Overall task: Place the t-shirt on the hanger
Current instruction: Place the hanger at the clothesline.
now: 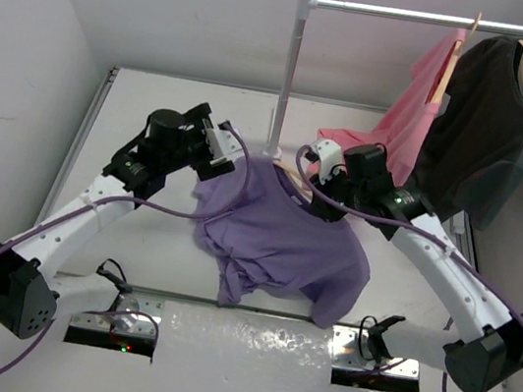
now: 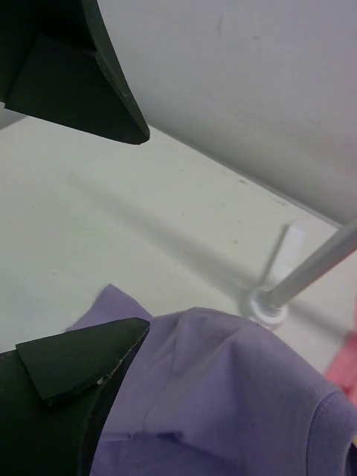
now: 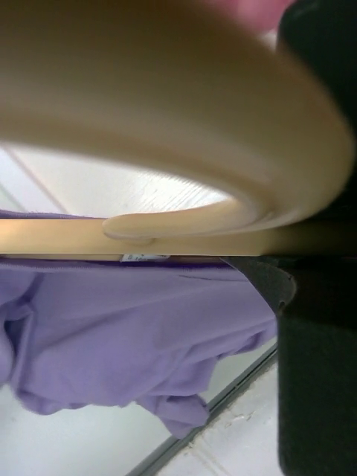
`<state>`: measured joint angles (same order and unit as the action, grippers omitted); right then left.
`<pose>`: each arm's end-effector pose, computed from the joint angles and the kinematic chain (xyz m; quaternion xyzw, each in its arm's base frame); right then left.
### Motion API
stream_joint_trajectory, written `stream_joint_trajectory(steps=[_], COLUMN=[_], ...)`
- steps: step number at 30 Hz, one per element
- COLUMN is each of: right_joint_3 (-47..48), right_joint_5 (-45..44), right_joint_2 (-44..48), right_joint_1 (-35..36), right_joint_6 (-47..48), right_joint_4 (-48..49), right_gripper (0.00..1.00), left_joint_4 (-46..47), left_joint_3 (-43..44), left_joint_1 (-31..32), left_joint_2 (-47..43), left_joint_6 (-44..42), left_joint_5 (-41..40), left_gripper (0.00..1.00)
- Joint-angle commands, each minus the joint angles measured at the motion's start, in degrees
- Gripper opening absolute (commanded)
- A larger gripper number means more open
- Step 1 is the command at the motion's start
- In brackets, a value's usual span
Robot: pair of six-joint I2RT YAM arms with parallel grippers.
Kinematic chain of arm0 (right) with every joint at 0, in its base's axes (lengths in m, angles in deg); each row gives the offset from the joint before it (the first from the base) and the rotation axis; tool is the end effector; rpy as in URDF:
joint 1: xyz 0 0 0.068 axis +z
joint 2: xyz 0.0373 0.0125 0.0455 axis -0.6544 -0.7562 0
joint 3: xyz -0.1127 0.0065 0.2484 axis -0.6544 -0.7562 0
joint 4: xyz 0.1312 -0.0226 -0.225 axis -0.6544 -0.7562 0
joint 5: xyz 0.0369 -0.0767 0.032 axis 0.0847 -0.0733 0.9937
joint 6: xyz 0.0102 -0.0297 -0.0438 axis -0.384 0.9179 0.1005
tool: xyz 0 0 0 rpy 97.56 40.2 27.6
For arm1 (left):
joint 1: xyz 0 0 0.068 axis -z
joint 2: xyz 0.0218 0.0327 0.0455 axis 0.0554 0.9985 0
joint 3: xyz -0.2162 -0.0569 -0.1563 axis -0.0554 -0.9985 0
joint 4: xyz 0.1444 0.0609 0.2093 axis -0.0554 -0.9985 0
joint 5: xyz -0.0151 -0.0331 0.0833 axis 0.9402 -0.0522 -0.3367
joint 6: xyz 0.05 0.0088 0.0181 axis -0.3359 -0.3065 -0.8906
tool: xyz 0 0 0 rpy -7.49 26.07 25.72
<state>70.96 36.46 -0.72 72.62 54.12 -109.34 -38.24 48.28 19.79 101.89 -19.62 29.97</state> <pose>0.2182 0.1423 0.3165 -0.2975 0.8733 0.1770 0.3427 0.2406 -0.1094 0.3248 0.5157 0.6435 0.0386 0.5643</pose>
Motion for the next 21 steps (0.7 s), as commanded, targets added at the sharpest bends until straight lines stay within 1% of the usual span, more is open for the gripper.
stream_joint_trajectory(steps=[1, 2, 4, 5, 6, 8, 9, 11, 12, 15, 16, 18, 19, 21], right_joint_3=[7.79, 10.50, 14.11, 16.22, 21.11, 26.67, 32.26, 37.13, 40.64, 46.71, 48.04, 51.28, 52.70, 57.88], right_joint_5=[-9.10, -11.90, -14.56, -15.96, -18.67, -21.32, -23.95, -27.56, -30.36, -35.38, -38.01, -38.65, -38.04, -36.90], right_joint_2=[4.20, 5.16, 5.52, 5.52, 4.92, 3.42, 1.41, -0.71, -2.63, -5.72, -7.90, -10.37, -13.43, -17.22], right_joint_1=[0.07, -0.02, 0.07, -0.02, -0.02, -0.02, 0.07, 0.07, 0.07, -0.11, -0.19, -1.07, -1.68, -4.05], right_joint_6=[-5.40, -6.80, -7.69, -8.04, -8.57, -9.01, -9.10, -9.36, -8.23, -5.95, -5.50, -3.49, -2.86, -2.15], right_joint_4=[-5.65, -8.10, -10.75, -13.81, -15.41, -20.48, -22.00, -23.76, -23.42, -19.92, -16.77, -13.07, -10.70, -9.63], right_gripper=[0.00, 0.00, 0.00, 0.00, 0.00, 0.00, 0.00, 0.00, 0.00, 0.00, 0.00, 0.00, 0.00, 0.00], left_joint_4=[2.13, 2.22, 2.31, 2.22, 2.22, 1.96, 2.04, 3.00, 3.19, 3.89, 3.98, 4.07, 4.07, 4.24], left_joint_3=[5.04, 5.91, 6.45, 6.71, 6.71, 6.19, 5.84, 4.61, 4.34, 3.90, 3.90, 3.81, 3.55, 3.11], left_joint_1=[0.42, 0.51, 0.59, 0.68, 0.68, 0.77, 0.77, 0.86, 0.77, 0.95, 1.03, 1.12, 1.12, 1.12], left_joint_2=[-2.47, -3.09, -3.70, -4.05, -4.15, -4.23, -4.23, -4.23, -4.23, -4.50, -4.67, -4.76, -5.02, -5.55], left_joint_6=[9.04, 10.97, 12.39, 12.92, 13.27, 13.01, 12.49, 12.22, 12.22, 12.31, 12.31, 12.31, 12.22, 12.22], left_joint_5=[5.57, 6.28, 7.69, 8.56, 8.92, 9.01, 8.84, 8.22, 8.22, 9.54, 9.97, 9.98, 9.89, 9.72], left_gripper=[1.00, 1.00, 1.00, 1.00, 1.00, 1.00, 1.00, 1.00, 1.00, 1.00, 1.00, 1.00, 0.99, 0.99])
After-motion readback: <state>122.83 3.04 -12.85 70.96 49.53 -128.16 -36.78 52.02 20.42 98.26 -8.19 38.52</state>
